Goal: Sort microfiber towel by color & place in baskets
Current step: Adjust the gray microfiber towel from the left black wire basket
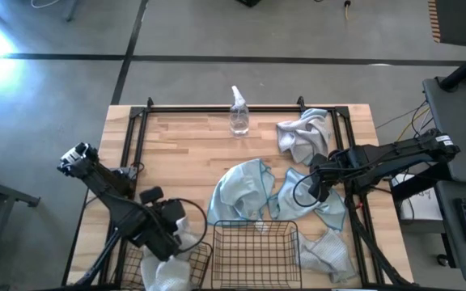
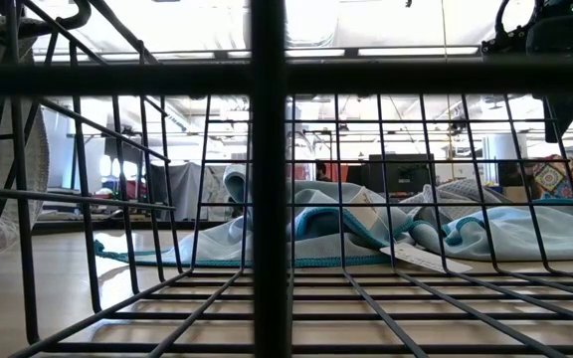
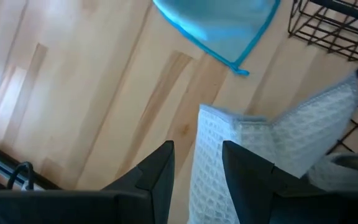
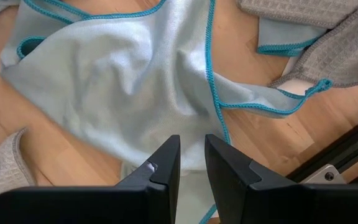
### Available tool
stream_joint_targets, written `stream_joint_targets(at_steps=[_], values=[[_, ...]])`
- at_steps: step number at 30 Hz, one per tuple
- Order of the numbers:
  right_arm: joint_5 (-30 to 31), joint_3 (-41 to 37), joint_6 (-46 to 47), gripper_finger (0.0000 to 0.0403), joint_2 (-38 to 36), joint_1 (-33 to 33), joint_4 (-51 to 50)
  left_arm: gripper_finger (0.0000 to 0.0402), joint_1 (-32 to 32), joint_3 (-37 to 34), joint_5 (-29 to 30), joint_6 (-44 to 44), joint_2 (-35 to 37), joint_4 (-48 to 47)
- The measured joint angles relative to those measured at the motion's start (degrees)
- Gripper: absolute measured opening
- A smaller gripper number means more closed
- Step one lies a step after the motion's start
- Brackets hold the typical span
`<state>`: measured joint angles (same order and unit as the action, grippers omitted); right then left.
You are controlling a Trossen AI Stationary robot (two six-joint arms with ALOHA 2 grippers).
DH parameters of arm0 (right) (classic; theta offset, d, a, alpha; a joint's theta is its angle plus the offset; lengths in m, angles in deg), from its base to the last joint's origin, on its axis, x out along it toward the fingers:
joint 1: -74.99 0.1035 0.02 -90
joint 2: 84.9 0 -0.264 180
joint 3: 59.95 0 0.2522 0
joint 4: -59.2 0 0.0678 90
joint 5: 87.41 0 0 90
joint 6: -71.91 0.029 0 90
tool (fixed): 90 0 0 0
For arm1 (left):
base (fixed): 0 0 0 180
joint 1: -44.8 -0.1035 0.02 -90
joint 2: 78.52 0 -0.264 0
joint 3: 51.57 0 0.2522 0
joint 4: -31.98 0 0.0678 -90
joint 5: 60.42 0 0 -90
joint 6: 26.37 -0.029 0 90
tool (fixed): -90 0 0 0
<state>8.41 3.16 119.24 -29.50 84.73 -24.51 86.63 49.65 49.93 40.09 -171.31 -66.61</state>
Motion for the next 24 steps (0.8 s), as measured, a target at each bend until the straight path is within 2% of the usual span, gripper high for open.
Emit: stream_joint_targets(at_steps=[3, 8, 17, 24], values=[[0.0, 0.0, 0.0, 0.0068, 0.0, 0.0, 0.01, 0.0121, -0.16, -0.02, -1.04, 0.01, -0.22, 0.28], [0.0, 0.0, 0.37, 0.0068, 0.0, 0.0, 0.04, 0.012, -0.86, 0.0, -6.07, 0.02, -0.23, 0.68], [0.0, 0.0, 0.68, 0.0068, 0.0, 0.02, 0.42, 0.012, -1.14, -0.08, -2.3, 0.01, -1.59, -2.31], [-0.02, 0.0, 0.7, 0.0068, 0.0, 0.01, 0.42, 0.012, -1.78, -0.11, -2.84, 1.42, -3.11, -5.15]])
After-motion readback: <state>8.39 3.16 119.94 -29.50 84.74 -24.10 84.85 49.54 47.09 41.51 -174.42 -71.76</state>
